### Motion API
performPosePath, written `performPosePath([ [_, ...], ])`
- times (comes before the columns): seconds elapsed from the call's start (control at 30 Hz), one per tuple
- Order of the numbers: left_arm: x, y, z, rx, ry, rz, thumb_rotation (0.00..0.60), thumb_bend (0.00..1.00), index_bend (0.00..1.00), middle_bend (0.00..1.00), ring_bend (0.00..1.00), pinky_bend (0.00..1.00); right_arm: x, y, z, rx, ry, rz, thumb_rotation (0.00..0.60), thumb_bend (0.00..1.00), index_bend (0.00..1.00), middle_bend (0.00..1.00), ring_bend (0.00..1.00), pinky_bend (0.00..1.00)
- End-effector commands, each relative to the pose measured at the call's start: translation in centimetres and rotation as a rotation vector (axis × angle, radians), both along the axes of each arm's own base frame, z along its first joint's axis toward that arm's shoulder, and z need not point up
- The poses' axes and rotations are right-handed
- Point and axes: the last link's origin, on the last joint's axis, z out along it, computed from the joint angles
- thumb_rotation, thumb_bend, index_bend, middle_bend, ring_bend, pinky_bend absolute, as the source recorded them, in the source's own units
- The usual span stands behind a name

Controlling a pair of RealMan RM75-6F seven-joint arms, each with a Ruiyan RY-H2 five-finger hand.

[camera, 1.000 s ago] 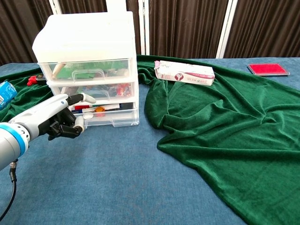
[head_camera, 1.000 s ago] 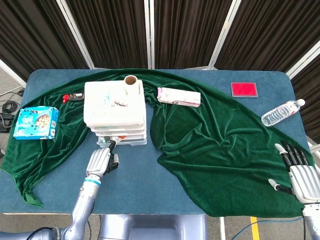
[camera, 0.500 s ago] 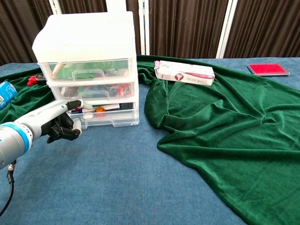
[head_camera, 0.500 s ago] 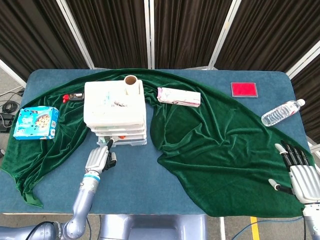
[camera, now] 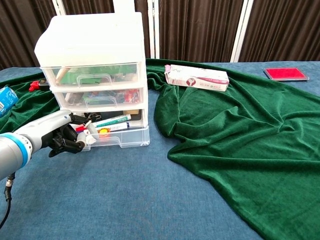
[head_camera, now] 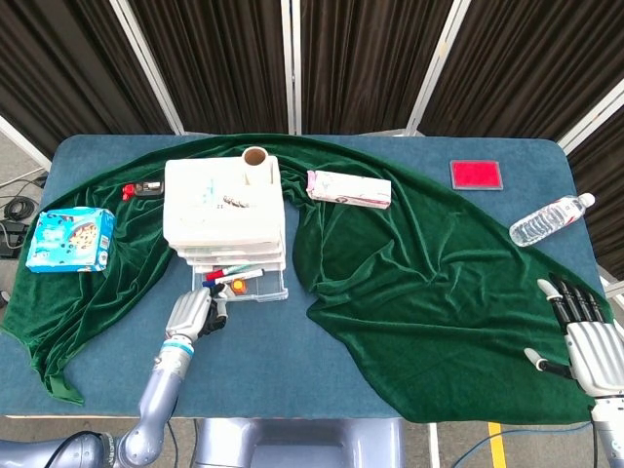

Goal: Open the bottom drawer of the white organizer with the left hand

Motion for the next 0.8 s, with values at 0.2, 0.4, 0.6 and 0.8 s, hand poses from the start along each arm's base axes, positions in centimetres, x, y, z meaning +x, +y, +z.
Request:
performPosePath([
  [0.2, -0.1, -1.0, 0.1, -0.024, 0.006, -0.023, 0.600, 0.80, 0.41, 0.90, 0.84, 0.82, 0.0, 0.0, 0.1, -0.002, 0.000, 0.000, 0.600, 0.06, 0.06, 0.00, 0.00, 0.00],
  [0.4, -0.2, -1.4, 0.0, -0.045, 0.013, -0.030, 0.600, 0.80, 0.41, 0.90, 0.84, 0.82, 0.0, 0.0, 0.2, -0.006, -0.003, -0.002, 0.600, 0.06, 0.06, 0.00, 0.00, 0.00],
  [0.6, -0.2, -2.0, 0.1, -0.057, 0.009, -0.042, 0.600, 0.80, 0.41, 0.90, 0.84, 0.82, 0.0, 0.0, 0.2, -0.007, -0.003, -0.001, 0.600, 0.06, 0.06, 0.00, 0.00, 0.00],
  [0.8, -0.4, -2.4, 0.1, -0.065, 0.002, -0.041, 0.600, 0.80, 0.41, 0.90, 0.84, 0.82, 0.0, 0.0, 0.2, -0.006, -0.002, 0.000, 0.600, 0.06, 0.06, 0.00, 0.00, 0.00],
])
